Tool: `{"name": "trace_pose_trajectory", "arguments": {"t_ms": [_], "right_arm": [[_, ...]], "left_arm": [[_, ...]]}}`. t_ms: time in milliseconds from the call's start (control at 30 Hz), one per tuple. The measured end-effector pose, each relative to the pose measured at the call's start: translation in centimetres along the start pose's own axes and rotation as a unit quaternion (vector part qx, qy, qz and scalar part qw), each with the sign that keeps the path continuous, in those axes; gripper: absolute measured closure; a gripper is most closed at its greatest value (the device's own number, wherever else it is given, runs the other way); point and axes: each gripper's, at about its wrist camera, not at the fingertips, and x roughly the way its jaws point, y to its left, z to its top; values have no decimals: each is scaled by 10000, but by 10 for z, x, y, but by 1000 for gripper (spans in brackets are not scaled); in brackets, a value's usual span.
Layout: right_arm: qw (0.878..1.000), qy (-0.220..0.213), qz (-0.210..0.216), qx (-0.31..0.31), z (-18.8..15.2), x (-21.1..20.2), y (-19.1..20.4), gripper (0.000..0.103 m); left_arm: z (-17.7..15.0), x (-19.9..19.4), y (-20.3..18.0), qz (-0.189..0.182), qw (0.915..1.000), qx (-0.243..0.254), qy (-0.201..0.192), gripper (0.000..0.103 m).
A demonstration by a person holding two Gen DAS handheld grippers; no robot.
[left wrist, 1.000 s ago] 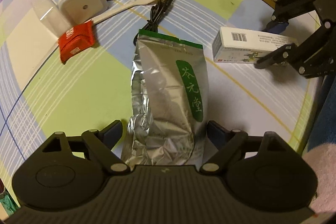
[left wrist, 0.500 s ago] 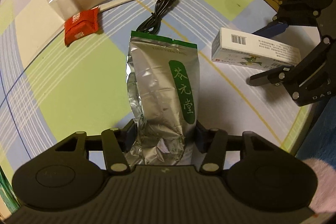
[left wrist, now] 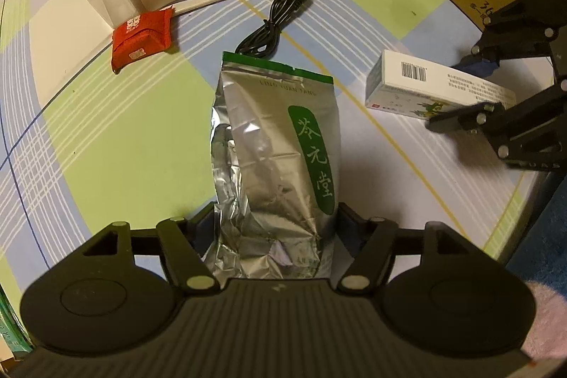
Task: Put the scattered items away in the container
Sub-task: 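Lift the tea bag and white box with both tools toward the cardboard box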
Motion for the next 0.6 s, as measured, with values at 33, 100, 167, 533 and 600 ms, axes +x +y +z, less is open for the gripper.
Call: {"name": "trace_pose_trajectory", "arguments": {"t_ms": [33, 100, 167, 533, 600], "right_arm": [[10000, -1, 10, 0, 0, 0, 0, 79], [10000, -3, 32, 16, -1, 0, 0, 80], [10000, -16, 45, 59, -2, -1, 0, 80], [9971, -387, 167, 639, -6, -27, -8, 80], [9965, -451, 153, 689, -7, -35, -8, 80]], "left_arm": [[0, -1, 0, 1, 10000, -28, -17, 43], [-1, -3, 1, -44, 9999, -113, -39, 51], [-2, -7, 3, -68, 9997, -240, -72, 55], [-15, -28, -1, -243, 9931, -1107, -299, 59], [-16, -35, -3, -265, 9907, -1283, -367, 59]]}}
